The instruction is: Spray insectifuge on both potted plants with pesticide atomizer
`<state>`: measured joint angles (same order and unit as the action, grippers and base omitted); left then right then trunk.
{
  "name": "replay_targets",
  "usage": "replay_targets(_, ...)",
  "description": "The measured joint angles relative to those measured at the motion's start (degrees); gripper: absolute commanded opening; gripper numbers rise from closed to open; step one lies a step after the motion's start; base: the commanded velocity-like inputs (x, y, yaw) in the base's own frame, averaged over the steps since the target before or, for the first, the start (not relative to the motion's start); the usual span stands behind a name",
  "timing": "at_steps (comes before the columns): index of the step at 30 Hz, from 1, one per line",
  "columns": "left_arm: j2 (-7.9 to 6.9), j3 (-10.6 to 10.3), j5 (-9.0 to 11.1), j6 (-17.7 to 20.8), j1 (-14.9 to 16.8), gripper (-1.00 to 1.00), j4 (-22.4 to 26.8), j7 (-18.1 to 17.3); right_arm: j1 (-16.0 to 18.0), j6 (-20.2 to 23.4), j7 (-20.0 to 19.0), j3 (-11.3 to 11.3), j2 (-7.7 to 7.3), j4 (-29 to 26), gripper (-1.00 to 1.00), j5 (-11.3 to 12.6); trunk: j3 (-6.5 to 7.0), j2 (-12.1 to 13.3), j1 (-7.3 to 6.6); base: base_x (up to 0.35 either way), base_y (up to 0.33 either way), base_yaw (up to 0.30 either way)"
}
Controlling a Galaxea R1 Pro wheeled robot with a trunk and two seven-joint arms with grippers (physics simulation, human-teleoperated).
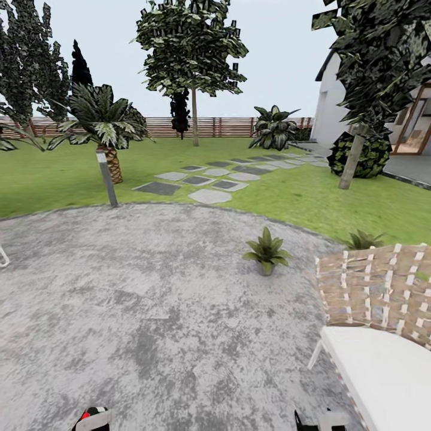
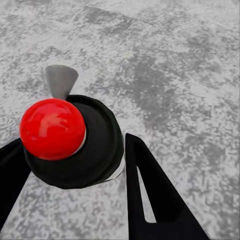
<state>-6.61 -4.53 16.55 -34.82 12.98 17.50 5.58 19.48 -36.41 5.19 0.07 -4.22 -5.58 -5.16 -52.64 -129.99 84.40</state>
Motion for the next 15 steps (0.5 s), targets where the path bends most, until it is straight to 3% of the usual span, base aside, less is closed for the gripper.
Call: replay_targets(15, 0.05, 0.0, 0.0, 0.0, 0.0, -1.0, 0.0, 0.0, 0.0, 0.01, 0.0, 0.0, 0.0, -0.01, 1.0, 0.0, 0.0, 0.0, 0.0, 0.329, 0.141, 0.0)
